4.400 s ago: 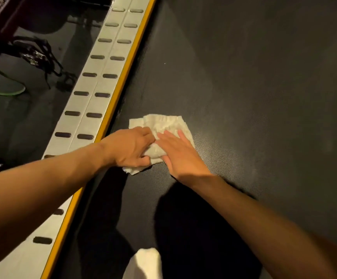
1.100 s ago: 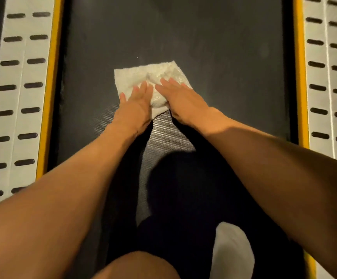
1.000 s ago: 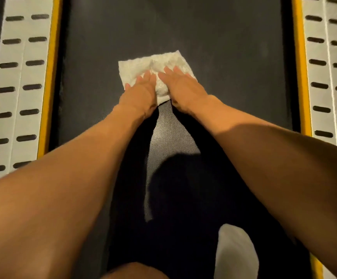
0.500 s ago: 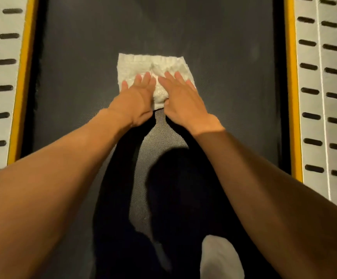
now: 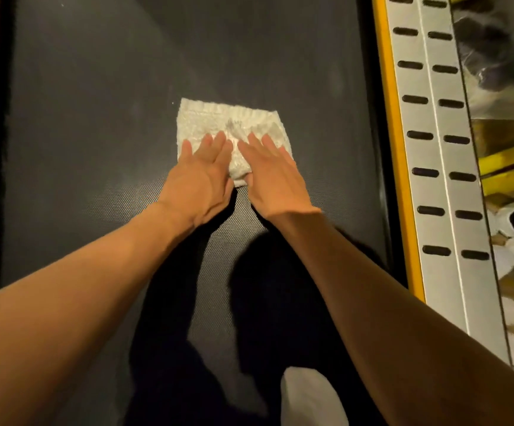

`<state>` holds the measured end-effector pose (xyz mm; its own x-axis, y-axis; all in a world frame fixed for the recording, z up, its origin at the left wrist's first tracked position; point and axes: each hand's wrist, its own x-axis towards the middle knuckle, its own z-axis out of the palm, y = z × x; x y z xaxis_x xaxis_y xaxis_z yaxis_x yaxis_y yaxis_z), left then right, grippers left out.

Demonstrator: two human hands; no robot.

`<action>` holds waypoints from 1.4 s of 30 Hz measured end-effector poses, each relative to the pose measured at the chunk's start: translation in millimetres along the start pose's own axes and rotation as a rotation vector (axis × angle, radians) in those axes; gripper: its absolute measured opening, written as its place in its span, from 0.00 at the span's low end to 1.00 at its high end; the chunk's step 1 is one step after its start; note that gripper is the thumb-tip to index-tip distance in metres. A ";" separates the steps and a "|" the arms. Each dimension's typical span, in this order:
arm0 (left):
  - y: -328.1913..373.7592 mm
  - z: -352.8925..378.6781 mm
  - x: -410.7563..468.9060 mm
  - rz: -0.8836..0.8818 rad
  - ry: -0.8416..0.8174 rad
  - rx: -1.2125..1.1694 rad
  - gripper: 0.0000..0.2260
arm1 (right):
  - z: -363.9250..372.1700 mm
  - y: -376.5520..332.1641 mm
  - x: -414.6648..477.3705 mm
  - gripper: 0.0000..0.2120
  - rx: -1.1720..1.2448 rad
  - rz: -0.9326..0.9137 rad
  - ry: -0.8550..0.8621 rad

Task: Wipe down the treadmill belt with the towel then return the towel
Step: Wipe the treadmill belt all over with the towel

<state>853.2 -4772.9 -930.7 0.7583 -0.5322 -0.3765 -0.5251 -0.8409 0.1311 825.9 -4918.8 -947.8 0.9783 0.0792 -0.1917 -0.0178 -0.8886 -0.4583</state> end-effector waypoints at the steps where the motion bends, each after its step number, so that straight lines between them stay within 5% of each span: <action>1: 5.1 3.2 -5.9 0.032 0.009 -0.002 0.29 | 1.3 3.0 -9.7 0.33 0.005 0.011 0.012; 14: 54.2 3.1 24.5 0.018 -0.013 -0.033 0.27 | -9.5 34.7 -31.5 0.32 0.010 0.171 0.119; 23: 64.9 -9.3 48.4 -0.015 -0.110 -0.128 0.29 | -29.3 59.4 -22.8 0.28 -0.044 0.120 0.040; 28: 78.3 -6.0 48.7 0.037 -0.066 -0.069 0.28 | -26.3 61.9 -36.7 0.27 0.033 0.169 0.125; 32: 79.4 -2.0 43.4 0.073 -0.126 -0.113 0.27 | -21.6 75.5 -55.1 0.22 -0.071 0.035 0.173; 42: 94.9 -11.4 75.7 0.135 -0.144 -0.112 0.32 | -37.6 78.9 -44.7 0.24 -0.003 0.232 0.128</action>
<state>865.1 -4894.1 -936.2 0.6168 -0.6277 -0.4750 -0.5658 -0.7730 0.2868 788.5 -5009.4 -942.7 0.9661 -0.1847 -0.1802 -0.2446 -0.8776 -0.4123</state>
